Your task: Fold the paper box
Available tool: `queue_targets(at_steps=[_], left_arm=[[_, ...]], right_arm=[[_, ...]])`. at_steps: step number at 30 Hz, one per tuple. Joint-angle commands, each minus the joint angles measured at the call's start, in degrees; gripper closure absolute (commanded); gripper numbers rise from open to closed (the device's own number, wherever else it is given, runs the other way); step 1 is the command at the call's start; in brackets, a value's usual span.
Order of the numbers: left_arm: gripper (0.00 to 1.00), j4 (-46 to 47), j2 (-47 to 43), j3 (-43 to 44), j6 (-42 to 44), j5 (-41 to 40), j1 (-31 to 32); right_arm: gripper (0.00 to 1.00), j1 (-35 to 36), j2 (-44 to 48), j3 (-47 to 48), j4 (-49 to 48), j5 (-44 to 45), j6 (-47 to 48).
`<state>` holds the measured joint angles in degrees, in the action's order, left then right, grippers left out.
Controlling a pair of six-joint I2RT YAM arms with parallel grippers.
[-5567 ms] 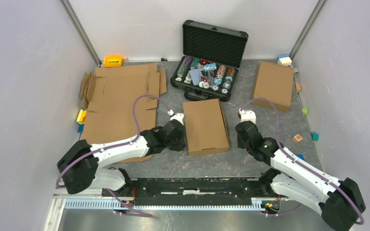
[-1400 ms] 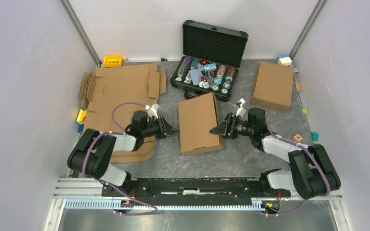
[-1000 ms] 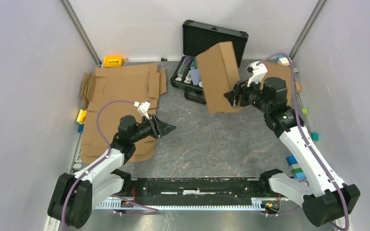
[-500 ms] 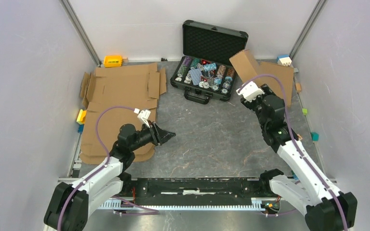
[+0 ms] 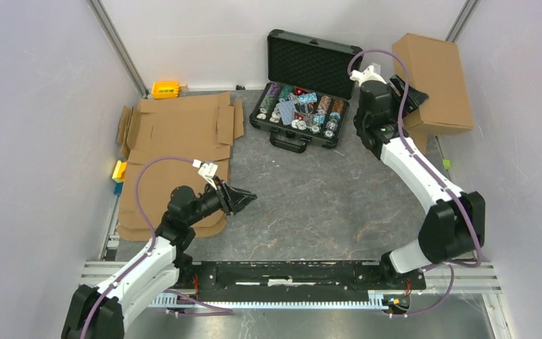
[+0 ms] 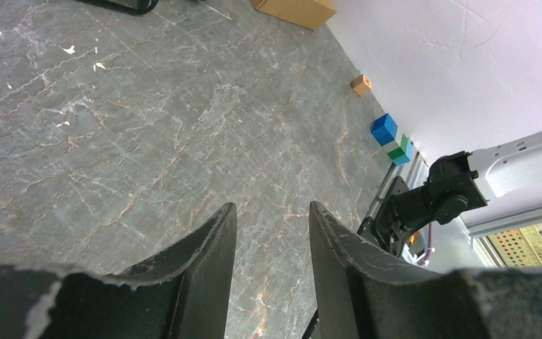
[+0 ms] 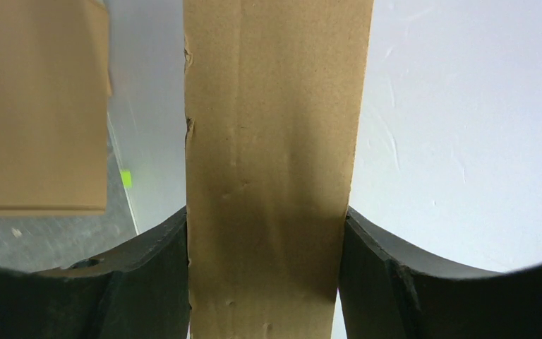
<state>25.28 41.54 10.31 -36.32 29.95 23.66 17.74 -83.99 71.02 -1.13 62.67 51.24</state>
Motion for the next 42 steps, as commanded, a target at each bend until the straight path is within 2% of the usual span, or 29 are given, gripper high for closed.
queue_targets(at_steps=[1, 3, 8, 14, 15, 16, 17, 18, 20, 21, 24, 25, 27, 29, 32, 34, 36, 39, 42], left_arm=[[0.50, -0.94, 0.69, -0.15, 3.75, -1.65, 0.30], [0.50, -0.96, 1.21, -0.26, 4.20, -1.52, 0.34], [0.50, -0.58, 2.24, -0.55, 4.83, -2.25, 0.50], [0.50, -0.62, 1.93, -0.73, 5.15, -2.55, 0.44], [0.50, -0.82, 1.58, -0.86, 5.24, -2.66, 0.44], [0.50, -1.02, 1.34, -0.94, 5.21, -2.77, 0.48], [0.50, -1.20, 1.12, -1.05, 5.28, -2.96, 0.50], [0.50, -1.23, 1.05, -1.08, 5.45, -3.12, 0.48], [0.50, -1.29, 1.41, -1.17, 5.63, -3.50, 0.52], [0.50, -1.23, 1.94, -1.06, 5.65, -3.41, 0.52], [0.50, -0.76, 3.62, -0.73, 5.66, -3.13, 0.56], [0.50, -0.46, 4.09, -0.73, 5.67, -3.00, 0.64], [0.50, -0.38, 4.69, -0.64, 5.70, -2.96, 0.75], [0.49, -0.44, 4.46, -0.72, 5.99, -3.31, 0.78], [0.49, -0.74, 4.00, -0.90, 6.52, -4.10, 0.83], [0.49, -0.93, 4.03, -0.99, 6.87, -4.39, 0.86], [0.49, -1.64, 4.08, -0.82, 7.36, -4.93, 0.92], [0.49, -1.79, 4.24, -0.92, 7.87, -5.50, 0.86], [0.46, -1.64, 4.82, -0.90, 8.04, -6.28, 1.02]], right_arm=[[0.62, 0.19, -5.39, 0.55, 3.19, 12.30, -0.02], [0.60, 0.11, -8.44, -0.09, 1.57, 14.35, 0.22], [0.60, -0.01, -16.24, 3.31, 2.38, 12.69, -3.64], [0.56, -2.10, -26.34, 11.06, 1.53, 10.68, -2.51], [0.52, -2.37, -27.80, 12.55, 1.56, 9.88, -2.06], [0.40, -2.94, -29.19, 14.02, 1.56, 9.72, -1.54], [0.09, -3.49, -30.72, 15.74, 1.56, 9.92, -0.82], [0.02, -4.03, -31.85, 17.13, 0.15, 10.59, -0.36], [0.02, -4.43, -33.53, 20.78, 3.36, 10.93, -3.07], [0.02, -3.98, -33.58, 23.13, 9.82, 7.77, -7.86], [0.02, -2.68, -30.29, 26.79, 27.18, -13.76, -23.40], [0.02, -2.32, -28.73, 25.91, 29.60, -21.81, -25.43], [0.02, -0.26, -24.61, 21.31, 30.01, -30.97, -26.37], [0.02, 1.67, -21.22, 17.75, 29.95, -36.73, -27.27], [0.02, 2.18, -19.15, 17.75, 33.78, -45.74, -31.55], [0.02, 2.18, -15.91, 14.67, 32.18, -50.05, -34.14], [0.02, 2.17, -9.68, 6.65, 25.38, -53.58, -36.02], [0.02, 2.15, 2.96, -10.25, 9.63, -56.40, -38.59], [0.02, 2.00, 12.74, -23.78, -5.26, -52.32, -47.10]])
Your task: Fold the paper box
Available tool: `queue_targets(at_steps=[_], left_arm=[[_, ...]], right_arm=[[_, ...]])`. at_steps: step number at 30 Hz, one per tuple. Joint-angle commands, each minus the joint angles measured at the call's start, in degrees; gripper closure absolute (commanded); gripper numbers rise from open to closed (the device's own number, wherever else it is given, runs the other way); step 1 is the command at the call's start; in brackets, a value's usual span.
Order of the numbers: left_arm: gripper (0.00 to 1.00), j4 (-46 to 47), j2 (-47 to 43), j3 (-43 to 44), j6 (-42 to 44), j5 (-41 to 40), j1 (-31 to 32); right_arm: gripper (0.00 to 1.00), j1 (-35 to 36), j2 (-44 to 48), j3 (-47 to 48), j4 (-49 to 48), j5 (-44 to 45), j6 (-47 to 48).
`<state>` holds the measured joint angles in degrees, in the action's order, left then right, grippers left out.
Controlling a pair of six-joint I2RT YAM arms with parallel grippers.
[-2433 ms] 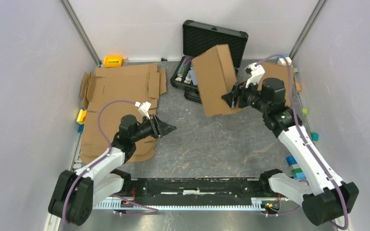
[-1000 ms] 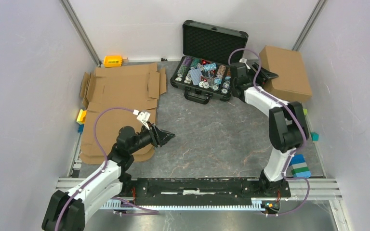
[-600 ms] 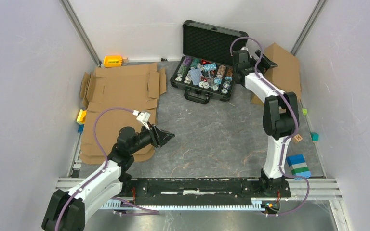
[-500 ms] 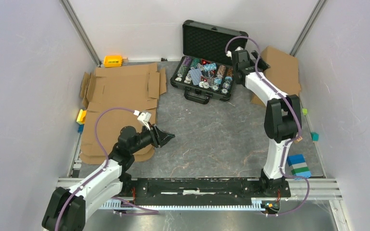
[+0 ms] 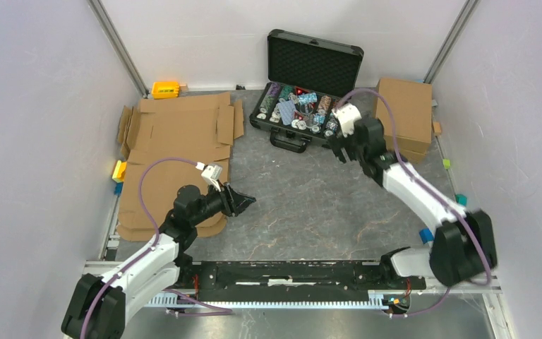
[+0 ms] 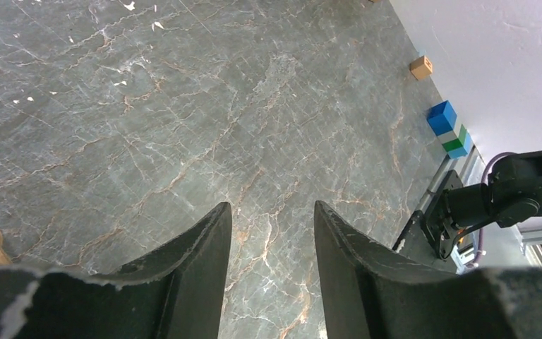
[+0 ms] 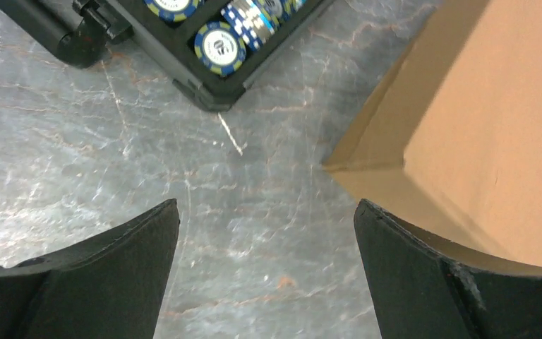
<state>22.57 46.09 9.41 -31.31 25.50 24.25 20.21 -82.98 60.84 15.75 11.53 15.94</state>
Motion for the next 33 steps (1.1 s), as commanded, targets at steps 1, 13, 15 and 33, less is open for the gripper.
queue_targets(at_steps=[1, 13, 15, 33], left_arm=[[0.45, 1.23, 0.55, 0.07, 2.93, -2.10, 0.36], [0.00, -7.94, -5.12, 0.79, -3.00, -32.01, 0.37], [0.00, -9.62, -7.69, 0.65, -2.64, -36.41, 0.38], [0.00, -15.54, -18.07, -1.13, -2.17, -52.54, 0.37]], right_arm=[[0.02, -0.48, 14.77, -18.15, -25.60, 0.70, -15.21], [0.02, -0.43, 27.75, -38.11, -27.77, 9.77, -30.79], [0.02, -0.39, 28.40, -39.48, -28.68, 10.38, -32.27], [0.02, -0.49, 33.42, -50.24, -38.84, 13.14, -30.07]])
